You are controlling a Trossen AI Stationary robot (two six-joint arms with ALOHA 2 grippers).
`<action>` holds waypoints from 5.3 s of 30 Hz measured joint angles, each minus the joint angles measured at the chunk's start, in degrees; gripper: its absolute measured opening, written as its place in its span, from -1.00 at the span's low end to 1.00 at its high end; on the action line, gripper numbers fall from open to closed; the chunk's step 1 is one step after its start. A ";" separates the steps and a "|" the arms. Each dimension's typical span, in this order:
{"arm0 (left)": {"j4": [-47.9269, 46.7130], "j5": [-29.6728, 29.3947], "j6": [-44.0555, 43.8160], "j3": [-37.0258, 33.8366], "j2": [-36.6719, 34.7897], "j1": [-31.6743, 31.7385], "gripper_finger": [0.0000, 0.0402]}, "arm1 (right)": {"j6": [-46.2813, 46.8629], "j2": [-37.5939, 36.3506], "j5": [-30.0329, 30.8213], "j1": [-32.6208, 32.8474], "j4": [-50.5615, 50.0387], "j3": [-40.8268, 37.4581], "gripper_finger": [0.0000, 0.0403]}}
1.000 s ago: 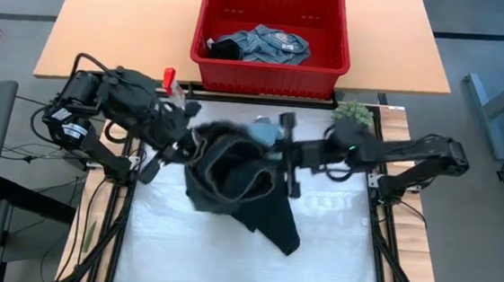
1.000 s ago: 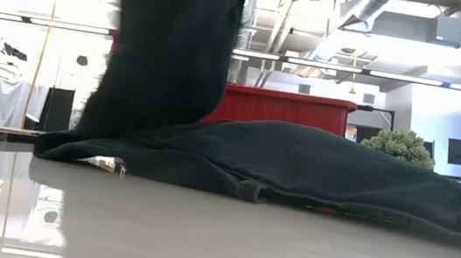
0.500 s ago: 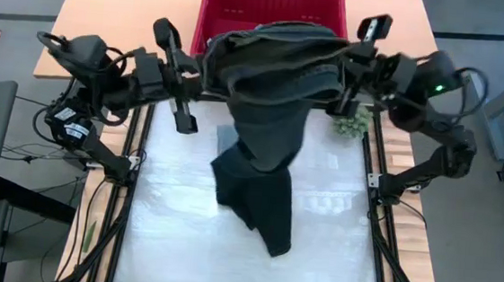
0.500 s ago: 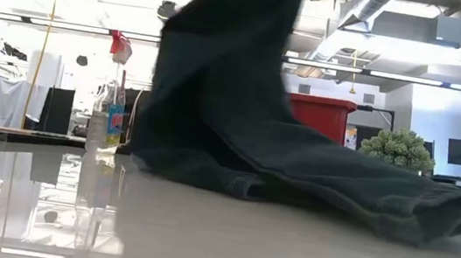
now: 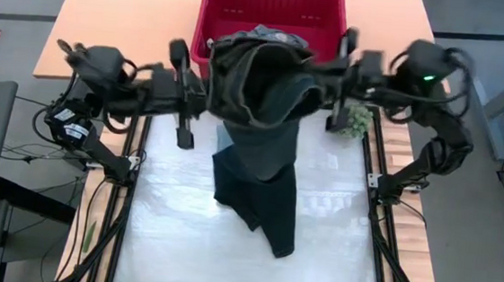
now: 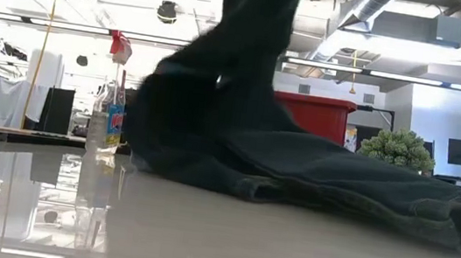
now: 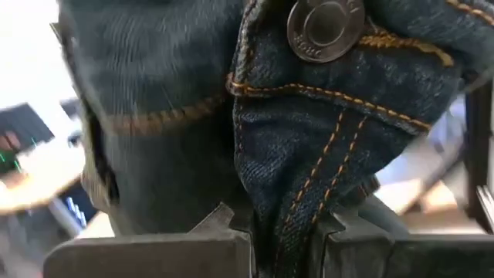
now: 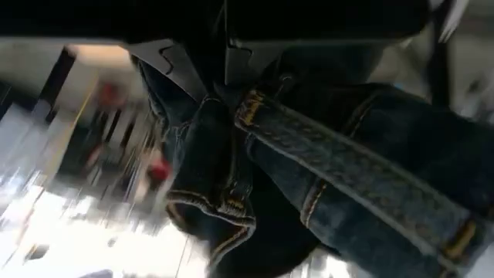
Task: Fold Laundry from Bin
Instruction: Fold the black pants from the red laundry bin
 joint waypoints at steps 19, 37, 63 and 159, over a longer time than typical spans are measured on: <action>-17.51 -0.11 -29.54 -34.12 -4.21 -7.33 -0.87 | 18.62 -11.82 -0.48 8.36 -23.07 -38.07 -0.83; 5.12 -3.21 -43.09 -63.71 -9.25 -9.55 -0.87 | 34.90 -21.69 -3.31 16.61 -7.11 -70.40 0.50; 5.50 -2.29 -45.82 -63.75 -9.25 -9.53 -0.87 | 23.73 -8.29 28.90 26.97 1.19 -55.90 0.50; -11.26 14.82 -28.08 -29.08 -12.11 3.41 0.28 | 11.19 -10.59 8.60 17.33 -29.00 6.42 -0.83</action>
